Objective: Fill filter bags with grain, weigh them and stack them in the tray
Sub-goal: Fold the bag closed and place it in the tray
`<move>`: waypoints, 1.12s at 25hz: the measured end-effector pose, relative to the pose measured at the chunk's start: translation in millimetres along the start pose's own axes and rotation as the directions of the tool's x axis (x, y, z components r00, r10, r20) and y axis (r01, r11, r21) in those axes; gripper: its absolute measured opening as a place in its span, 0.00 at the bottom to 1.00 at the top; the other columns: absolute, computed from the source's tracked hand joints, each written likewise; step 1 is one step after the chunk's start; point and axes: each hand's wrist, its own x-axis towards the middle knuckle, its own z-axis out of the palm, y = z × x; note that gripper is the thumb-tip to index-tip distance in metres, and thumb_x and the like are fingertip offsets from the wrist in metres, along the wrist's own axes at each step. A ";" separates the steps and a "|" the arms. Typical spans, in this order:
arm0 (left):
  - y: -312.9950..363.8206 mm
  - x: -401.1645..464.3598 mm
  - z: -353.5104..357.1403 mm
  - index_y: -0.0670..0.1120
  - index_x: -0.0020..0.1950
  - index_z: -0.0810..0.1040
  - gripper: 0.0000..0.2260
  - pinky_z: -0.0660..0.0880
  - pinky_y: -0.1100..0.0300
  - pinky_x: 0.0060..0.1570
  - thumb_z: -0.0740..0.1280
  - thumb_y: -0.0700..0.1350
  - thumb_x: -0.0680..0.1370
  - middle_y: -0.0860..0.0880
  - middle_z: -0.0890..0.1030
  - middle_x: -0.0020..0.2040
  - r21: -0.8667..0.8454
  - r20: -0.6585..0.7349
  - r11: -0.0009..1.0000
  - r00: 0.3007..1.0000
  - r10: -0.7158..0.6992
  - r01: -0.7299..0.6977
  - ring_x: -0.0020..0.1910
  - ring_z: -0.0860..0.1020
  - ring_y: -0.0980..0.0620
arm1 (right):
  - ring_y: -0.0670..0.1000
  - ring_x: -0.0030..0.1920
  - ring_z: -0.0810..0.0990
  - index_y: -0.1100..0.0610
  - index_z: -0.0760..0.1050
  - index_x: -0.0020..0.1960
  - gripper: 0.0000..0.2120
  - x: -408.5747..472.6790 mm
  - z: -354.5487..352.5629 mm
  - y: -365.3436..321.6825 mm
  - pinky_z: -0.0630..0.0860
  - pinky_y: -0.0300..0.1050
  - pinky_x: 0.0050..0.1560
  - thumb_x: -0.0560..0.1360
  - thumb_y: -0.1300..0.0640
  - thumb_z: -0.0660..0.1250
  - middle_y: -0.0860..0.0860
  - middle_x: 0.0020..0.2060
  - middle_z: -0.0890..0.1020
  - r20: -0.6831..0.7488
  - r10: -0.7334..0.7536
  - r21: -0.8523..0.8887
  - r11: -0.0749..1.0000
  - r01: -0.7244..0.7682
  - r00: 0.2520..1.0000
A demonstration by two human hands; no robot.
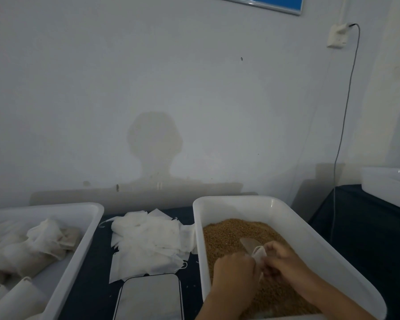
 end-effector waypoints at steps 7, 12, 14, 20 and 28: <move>-8.7 -0.1 -2.4 0.47 0.29 0.62 0.18 0.61 0.70 0.29 0.58 0.43 0.79 0.53 0.65 0.28 -0.264 0.005 0.933 0.968 -0.250 0.242 0.26 0.62 0.58 | 0.55 0.61 0.70 0.54 0.61 0.65 0.21 24.7 -24.4 2.2 0.69 0.50 0.60 0.76 0.50 0.63 0.54 0.61 0.71 -0.243 -0.061 -0.923 0.321 -0.211 0.968; -11.7 -0.6 -3.5 0.46 0.27 0.67 0.18 0.66 0.74 0.32 0.61 0.42 0.78 0.52 0.70 0.29 -0.339 -0.030 0.898 0.951 -0.307 0.279 0.27 0.66 0.60 | 0.54 0.62 0.69 0.50 0.70 0.62 0.19 31.3 -28.6 -1.9 0.64 0.52 0.64 0.75 0.43 0.64 0.50 0.60 0.74 -0.147 0.044 -0.977 0.149 -0.152 0.988; -12.8 -0.6 -4.9 0.44 0.35 0.80 0.12 0.72 0.75 0.42 0.63 0.40 0.77 0.52 0.81 0.37 -0.391 -0.014 0.880 0.954 -0.300 0.271 0.34 0.74 0.61 | 0.52 0.59 0.73 0.51 0.73 0.59 0.12 28.7 -30.8 4.0 0.67 0.48 0.63 0.78 0.48 0.62 0.50 0.58 0.76 -0.130 -0.017 -0.983 0.133 -0.127 0.991; -10.2 -1.9 -4.6 0.45 0.49 0.79 0.04 0.73 0.65 0.49 0.66 0.39 0.76 0.49 0.81 0.52 -0.387 -0.027 0.880 0.951 -0.309 0.275 0.49 0.77 0.54 | 0.44 0.39 0.73 0.50 0.69 0.43 0.08 25.5 -44.7 -26.1 0.68 0.35 0.35 0.78 0.48 0.62 0.45 0.42 0.75 -0.100 -0.055 -0.981 0.170 -0.089 0.993; -8.6 -2.2 -1.4 0.42 0.53 0.75 0.07 0.73 0.59 0.48 0.62 0.34 0.77 0.45 0.79 0.53 -0.365 -0.029 0.897 0.960 -0.278 0.249 0.51 0.76 0.48 | 0.45 0.31 0.72 0.51 0.72 0.32 0.13 83.9 -9.2 -40.0 0.70 0.38 0.35 0.74 0.50 0.69 0.45 0.32 0.76 -0.059 -0.142 -0.972 0.233 -0.024 0.988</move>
